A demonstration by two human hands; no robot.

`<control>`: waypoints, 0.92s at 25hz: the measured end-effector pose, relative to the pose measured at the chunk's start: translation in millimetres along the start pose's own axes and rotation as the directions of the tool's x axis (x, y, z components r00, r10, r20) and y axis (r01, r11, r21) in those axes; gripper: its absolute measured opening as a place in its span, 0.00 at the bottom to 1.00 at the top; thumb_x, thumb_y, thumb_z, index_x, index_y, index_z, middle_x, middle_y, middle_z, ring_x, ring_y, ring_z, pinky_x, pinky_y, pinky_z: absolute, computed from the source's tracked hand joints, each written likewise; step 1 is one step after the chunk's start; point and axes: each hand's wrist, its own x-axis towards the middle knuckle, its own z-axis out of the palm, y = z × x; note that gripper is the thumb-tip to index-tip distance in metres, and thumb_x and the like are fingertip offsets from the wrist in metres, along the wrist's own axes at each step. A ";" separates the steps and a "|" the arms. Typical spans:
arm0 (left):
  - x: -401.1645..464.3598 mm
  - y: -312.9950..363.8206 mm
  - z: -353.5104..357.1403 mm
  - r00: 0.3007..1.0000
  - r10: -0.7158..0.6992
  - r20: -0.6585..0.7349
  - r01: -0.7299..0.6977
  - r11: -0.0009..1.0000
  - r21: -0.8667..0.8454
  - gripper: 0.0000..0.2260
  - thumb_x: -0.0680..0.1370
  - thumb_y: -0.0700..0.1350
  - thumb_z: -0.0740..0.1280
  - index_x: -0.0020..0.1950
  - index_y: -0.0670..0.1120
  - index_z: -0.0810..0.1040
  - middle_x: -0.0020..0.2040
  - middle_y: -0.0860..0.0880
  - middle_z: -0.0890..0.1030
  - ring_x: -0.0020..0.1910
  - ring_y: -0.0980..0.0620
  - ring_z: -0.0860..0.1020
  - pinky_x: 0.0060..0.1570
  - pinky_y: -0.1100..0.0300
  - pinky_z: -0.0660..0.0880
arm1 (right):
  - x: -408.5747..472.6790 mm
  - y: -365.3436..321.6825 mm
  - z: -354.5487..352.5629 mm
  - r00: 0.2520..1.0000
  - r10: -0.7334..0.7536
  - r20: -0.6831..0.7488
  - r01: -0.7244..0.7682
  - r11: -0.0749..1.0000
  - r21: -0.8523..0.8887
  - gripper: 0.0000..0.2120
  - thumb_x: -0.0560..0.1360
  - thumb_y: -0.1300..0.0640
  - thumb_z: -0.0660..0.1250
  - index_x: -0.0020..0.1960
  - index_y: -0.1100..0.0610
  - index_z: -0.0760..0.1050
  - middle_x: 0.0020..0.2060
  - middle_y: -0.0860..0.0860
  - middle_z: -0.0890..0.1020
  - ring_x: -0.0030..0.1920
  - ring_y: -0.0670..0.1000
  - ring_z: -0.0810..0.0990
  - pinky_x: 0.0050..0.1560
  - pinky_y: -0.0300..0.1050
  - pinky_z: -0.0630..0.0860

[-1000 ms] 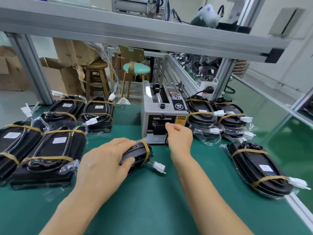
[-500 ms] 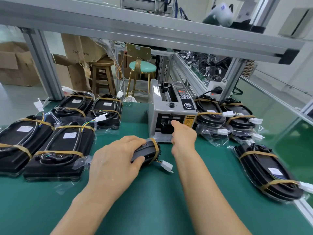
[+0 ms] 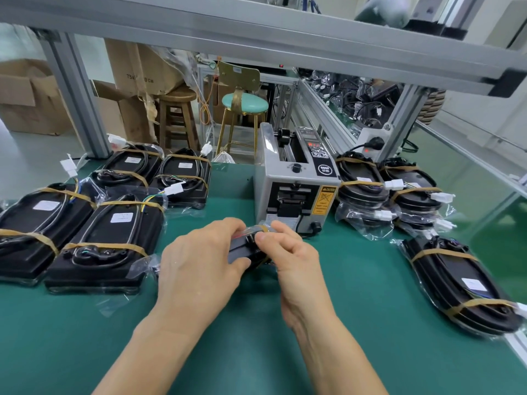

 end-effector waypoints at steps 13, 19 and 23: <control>-2.0 -5.4 -1.7 0.994 0.103 0.030 -0.101 0.993 -0.068 0.16 0.64 0.42 0.76 0.46 0.53 0.74 0.43 0.62 0.77 0.39 0.48 0.77 0.35 0.58 0.66 | 3.1 7.2 8.8 0.996 -0.045 -0.079 0.040 0.997 -0.062 0.05 0.70 0.62 0.73 0.37 0.59 0.85 0.58 0.52 0.79 0.50 0.28 0.75 0.54 0.37 0.70; -0.3 -3.8 -4.3 0.993 0.086 0.083 -0.076 0.990 -0.116 0.15 0.65 0.39 0.75 0.48 0.52 0.83 0.52 0.57 0.81 0.46 0.45 0.81 0.42 0.54 0.76 | 1.1 7.2 12.4 0.990 -0.081 -0.117 0.064 0.988 -0.143 0.07 0.69 0.61 0.73 0.33 0.54 0.84 0.52 0.47 0.80 0.52 0.32 0.76 0.55 0.39 0.72; 0.0 -2.9 -4.4 0.993 0.064 0.096 -0.052 0.992 -0.118 0.14 0.65 0.40 0.75 0.49 0.51 0.83 0.51 0.57 0.81 0.46 0.45 0.80 0.45 0.53 0.76 | 5.1 7.1 7.3 0.964 -0.075 -0.254 0.055 0.995 -0.085 0.08 0.72 0.61 0.70 0.49 0.53 0.74 0.40 0.37 0.82 0.41 0.32 0.77 0.45 0.31 0.74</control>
